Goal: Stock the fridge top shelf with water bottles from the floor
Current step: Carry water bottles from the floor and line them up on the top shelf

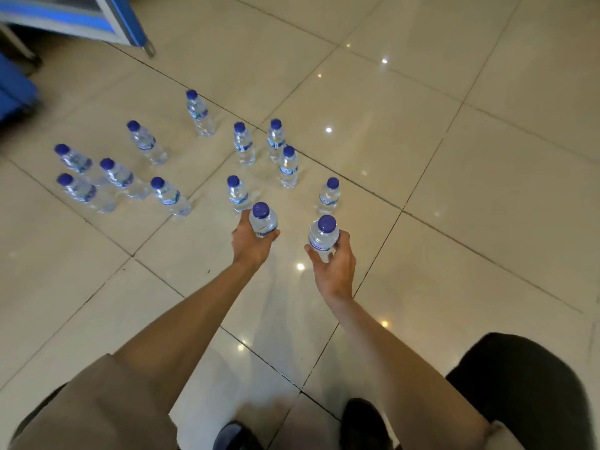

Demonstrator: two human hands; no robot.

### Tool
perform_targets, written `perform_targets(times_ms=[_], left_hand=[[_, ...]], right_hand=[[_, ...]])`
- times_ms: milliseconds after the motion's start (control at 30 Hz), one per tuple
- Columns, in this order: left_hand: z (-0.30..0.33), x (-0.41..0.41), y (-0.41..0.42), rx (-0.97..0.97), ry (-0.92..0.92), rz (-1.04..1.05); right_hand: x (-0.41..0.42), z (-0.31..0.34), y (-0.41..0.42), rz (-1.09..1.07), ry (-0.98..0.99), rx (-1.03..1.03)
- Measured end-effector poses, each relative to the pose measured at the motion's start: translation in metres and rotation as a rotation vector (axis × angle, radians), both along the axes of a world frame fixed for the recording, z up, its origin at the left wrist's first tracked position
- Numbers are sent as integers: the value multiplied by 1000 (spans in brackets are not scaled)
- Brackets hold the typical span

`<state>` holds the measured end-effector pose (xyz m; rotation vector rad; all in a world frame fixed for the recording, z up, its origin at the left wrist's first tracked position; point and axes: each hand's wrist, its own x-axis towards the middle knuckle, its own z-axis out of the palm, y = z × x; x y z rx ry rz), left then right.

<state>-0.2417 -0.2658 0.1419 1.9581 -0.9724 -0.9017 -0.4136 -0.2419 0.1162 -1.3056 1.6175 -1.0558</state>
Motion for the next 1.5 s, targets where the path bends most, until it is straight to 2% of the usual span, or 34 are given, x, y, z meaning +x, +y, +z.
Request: perform_targets(times_ms=[300,467,567,700,1000,1233,1400,1500], left_hand=[[285,45,40,0,-6,76],[461,78,59,-24,-42,113],[550,101,70,-56,-65,146],[648,135,84,-116,-110,192],[789,227,117,-288,-260,357],[860,304,138,-420,-347,475],[895,354,131,-482,-429,579],[909,393,121,-447,-508,616]], right_hand=[[29,283,2,170,19,-28],[62,465,0,298,-14,-70],[89,561,-3,369,-19,-111],[128,658,-8,466,-44,-147],[228,788,-15,571,-105,-296],[322,858,-32,573,-174,-412],[391,890,-56,659,-125,-468],[438,903,-79,748,-123,-476]])
